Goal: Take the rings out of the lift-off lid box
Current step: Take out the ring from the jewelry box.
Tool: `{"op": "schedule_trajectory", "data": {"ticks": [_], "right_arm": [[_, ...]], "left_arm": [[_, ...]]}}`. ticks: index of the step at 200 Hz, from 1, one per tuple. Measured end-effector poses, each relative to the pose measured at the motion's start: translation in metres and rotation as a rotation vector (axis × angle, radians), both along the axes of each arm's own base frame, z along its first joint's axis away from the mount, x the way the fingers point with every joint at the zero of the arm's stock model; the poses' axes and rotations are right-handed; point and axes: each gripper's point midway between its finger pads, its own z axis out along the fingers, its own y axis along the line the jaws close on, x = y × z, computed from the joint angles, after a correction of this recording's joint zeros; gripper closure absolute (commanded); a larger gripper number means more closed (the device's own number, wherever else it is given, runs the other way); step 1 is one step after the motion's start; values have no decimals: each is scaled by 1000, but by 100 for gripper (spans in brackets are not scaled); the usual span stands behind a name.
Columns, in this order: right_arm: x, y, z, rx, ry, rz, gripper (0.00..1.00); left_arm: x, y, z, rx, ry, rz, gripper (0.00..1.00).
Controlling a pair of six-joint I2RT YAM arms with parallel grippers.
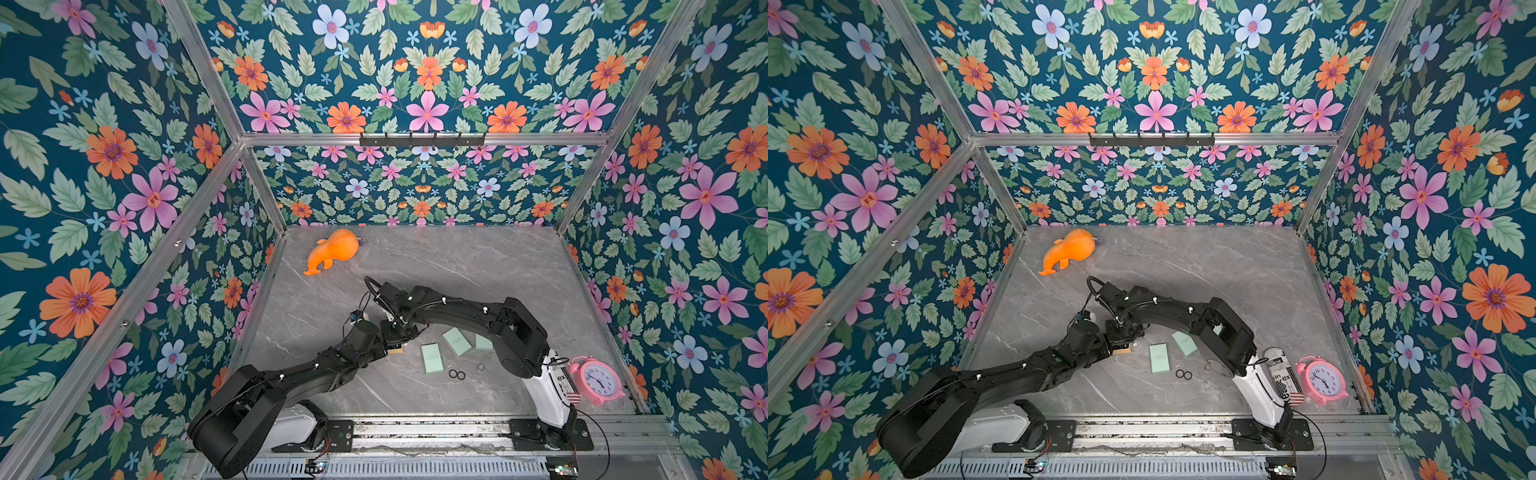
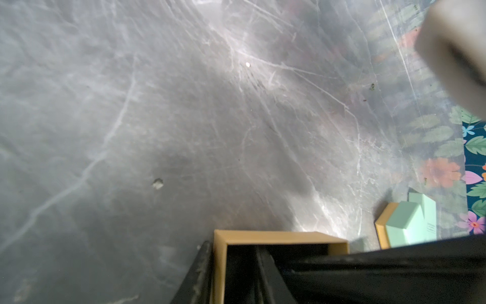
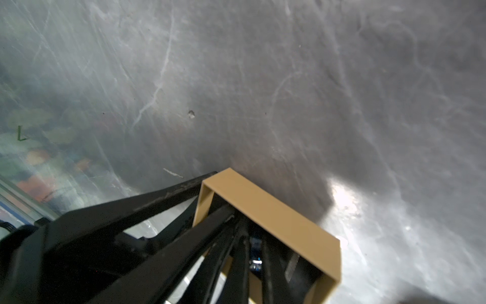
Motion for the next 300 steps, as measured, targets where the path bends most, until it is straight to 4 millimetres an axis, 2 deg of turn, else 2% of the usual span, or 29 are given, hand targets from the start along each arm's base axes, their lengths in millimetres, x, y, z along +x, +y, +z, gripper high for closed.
{"op": "schedule_trajectory", "data": {"ticks": [108,244,300], "right_arm": [[4,-8,2,92,22,-47,93],[10,-8,21,205,18,-75,93],[14,-19,24,217,21,-108,93]], "left_arm": [[2,-5,-4,-6,-12,-12,72],[3,-8,-4,-1,-27,-30,72],[4,-8,-1,0,-26,-30,73]]}}
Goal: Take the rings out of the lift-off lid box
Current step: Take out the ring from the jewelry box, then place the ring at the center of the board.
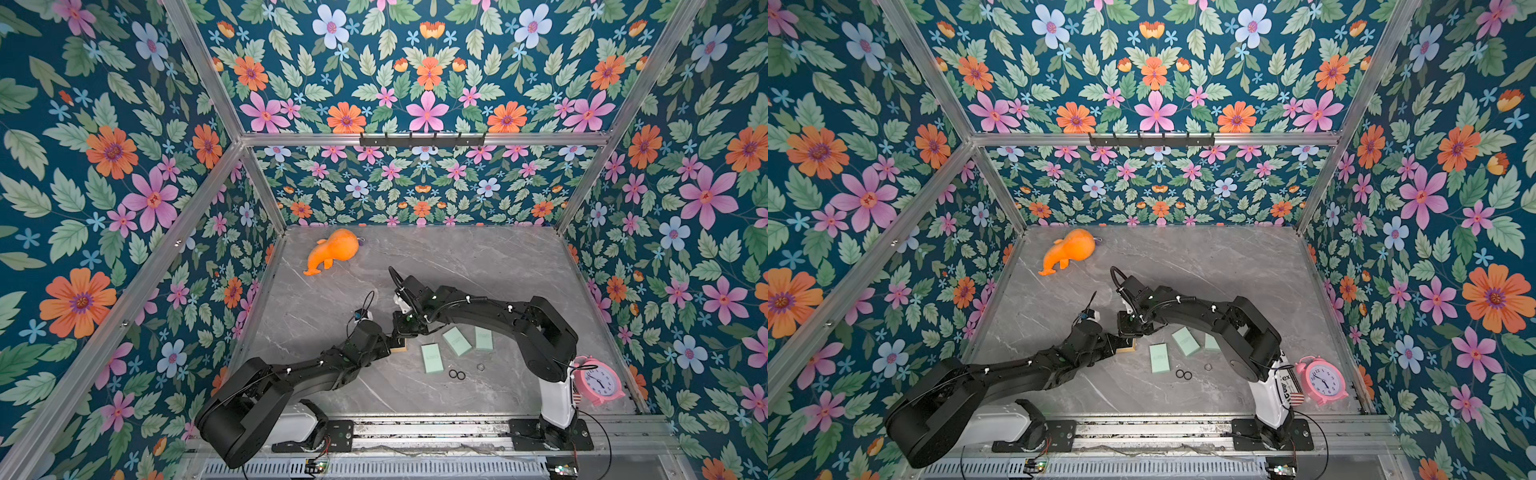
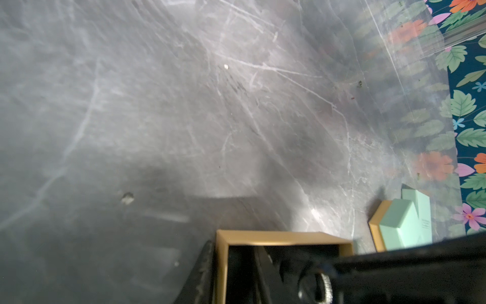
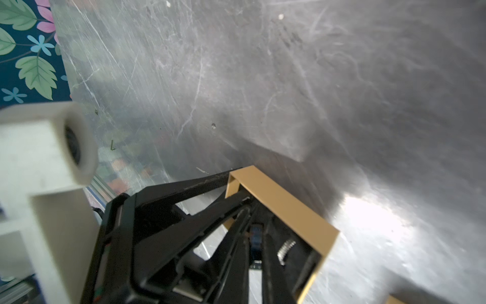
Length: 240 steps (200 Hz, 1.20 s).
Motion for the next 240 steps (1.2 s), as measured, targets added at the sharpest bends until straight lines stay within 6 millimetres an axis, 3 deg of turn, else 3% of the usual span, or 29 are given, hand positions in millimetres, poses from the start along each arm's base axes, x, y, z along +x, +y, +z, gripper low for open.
{"op": "schedule_trajectory", "data": {"ticks": [47,80,110,137,188,240], "right_arm": [[-4,-18,-6,-2,22,-17,93],[10,-46,-4,1,19,-84,93],[17,-55,1,21,6,-109,93],[26,-64,-8,7,21,-135,93],[26,-66,-35,-25,71,-120,93],[34,-64,-36,-14,70,-117,86]], "left_arm": [[-4,4,3,19,14,4,71],[-7,12,3,31,16,25,70],[-9,18,4,45,24,51,70],[-11,22,4,49,31,65,70],[-14,27,5,49,42,90,70],[-16,27,5,40,48,105,70]]}}
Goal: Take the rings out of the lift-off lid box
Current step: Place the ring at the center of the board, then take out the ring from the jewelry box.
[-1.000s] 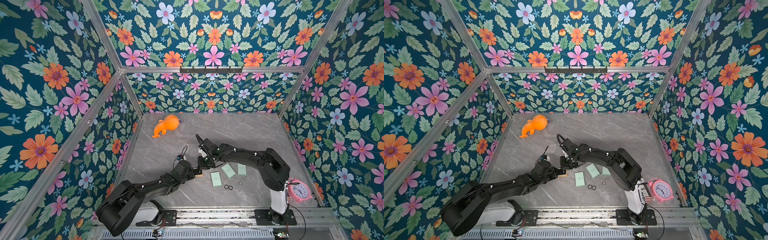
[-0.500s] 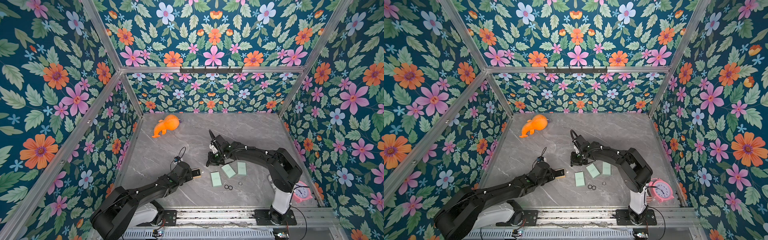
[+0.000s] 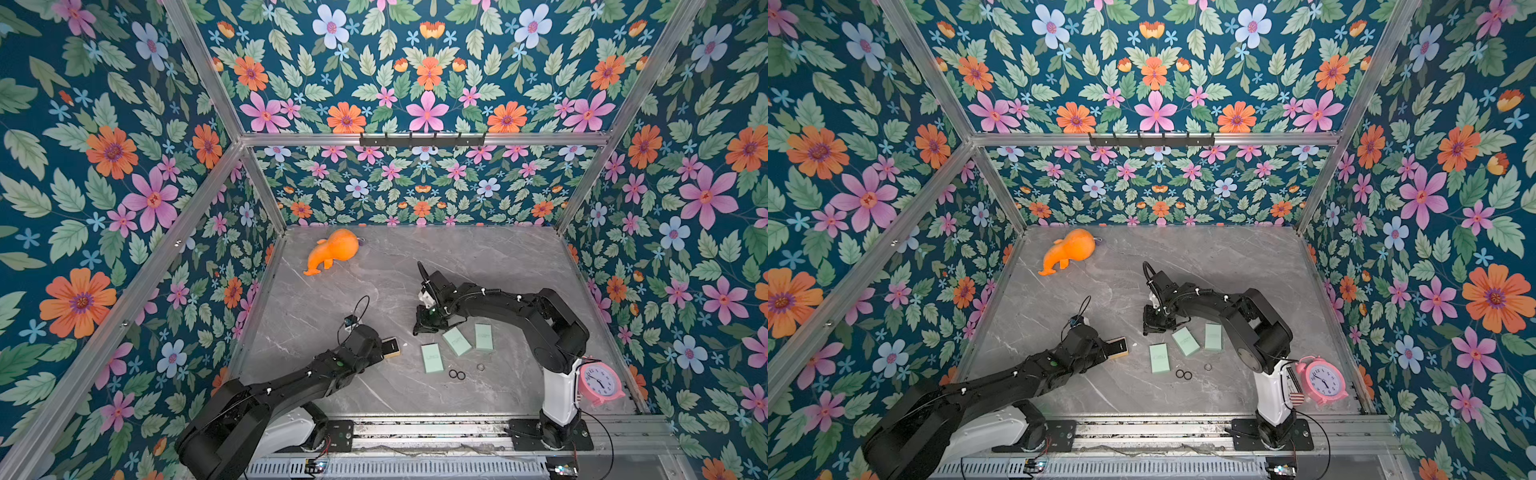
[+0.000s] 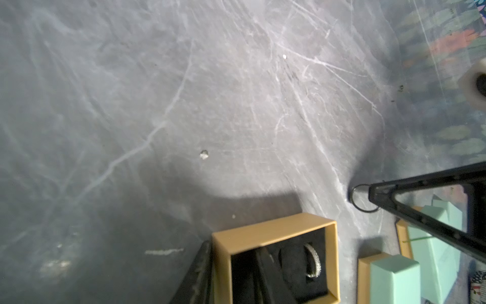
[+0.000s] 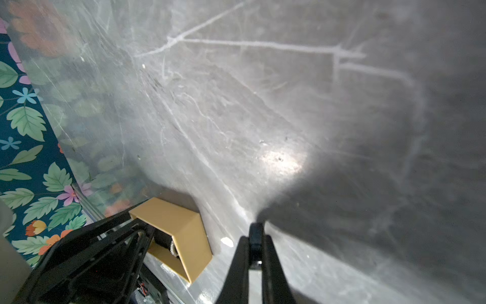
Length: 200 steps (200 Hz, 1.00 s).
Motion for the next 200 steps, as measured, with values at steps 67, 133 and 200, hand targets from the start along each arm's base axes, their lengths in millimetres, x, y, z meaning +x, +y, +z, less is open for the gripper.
{"op": "schedule_trajectory", "data": {"ticks": [67,133,200], "right_arm": [[5,-18,6,-109,-50,-2,66],[-22,15,45,-122,-145,118,66],[-55,38,27,-138,-90,198,70]], "left_arm": [[2,-9,1,-9,-1,6,70],[2,-18,1,-20,-3,9,70],[1,-20,1,-19,-14,11,70]]}}
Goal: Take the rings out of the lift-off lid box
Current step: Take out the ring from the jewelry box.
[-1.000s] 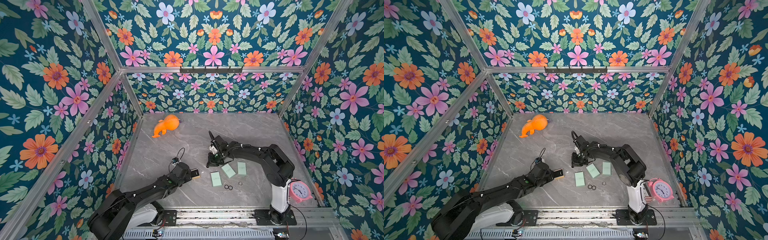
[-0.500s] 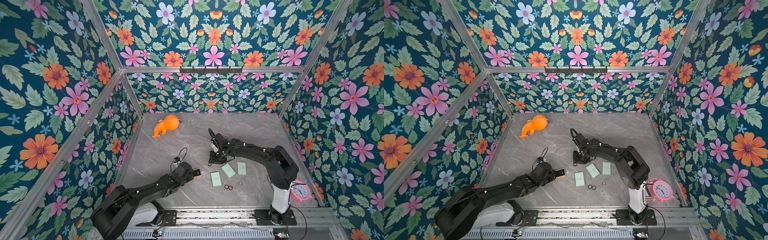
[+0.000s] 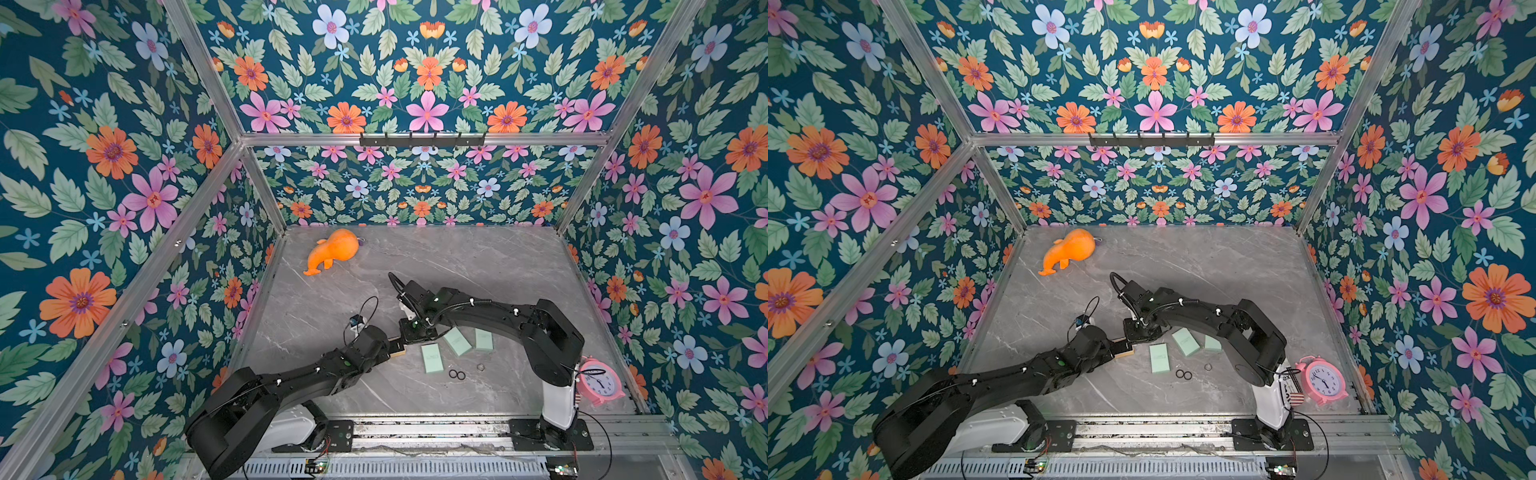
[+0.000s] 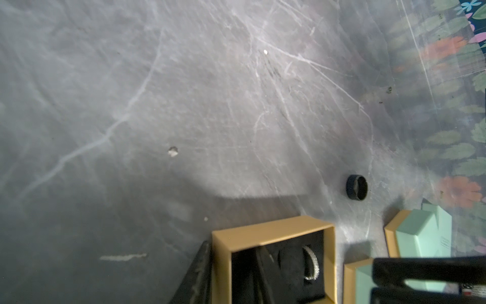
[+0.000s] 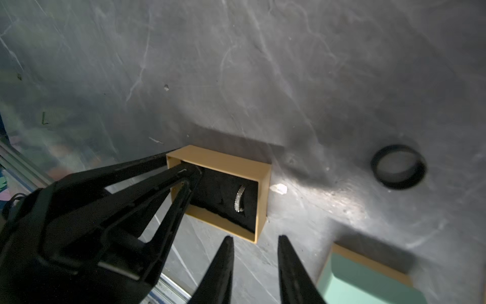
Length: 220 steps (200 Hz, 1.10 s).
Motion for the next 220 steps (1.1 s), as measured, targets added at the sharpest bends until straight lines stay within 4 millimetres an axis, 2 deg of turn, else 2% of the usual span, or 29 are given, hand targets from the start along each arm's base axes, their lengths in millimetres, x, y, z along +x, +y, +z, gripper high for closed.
{"op": "schedule_trajectory", "data": {"ticks": [55,154,220], "right_arm": [[-1,15,-3,2,4,13,71],[5,12,-22,-75,11,2,76],[5,11,-28,-92,16,-3,86]], "left_arm": [[0,-3,0,-12,0,5,70],[1,-5,-1,-21,-9,0,70],[2,-8,-2,-32,-14,-1,70]]}}
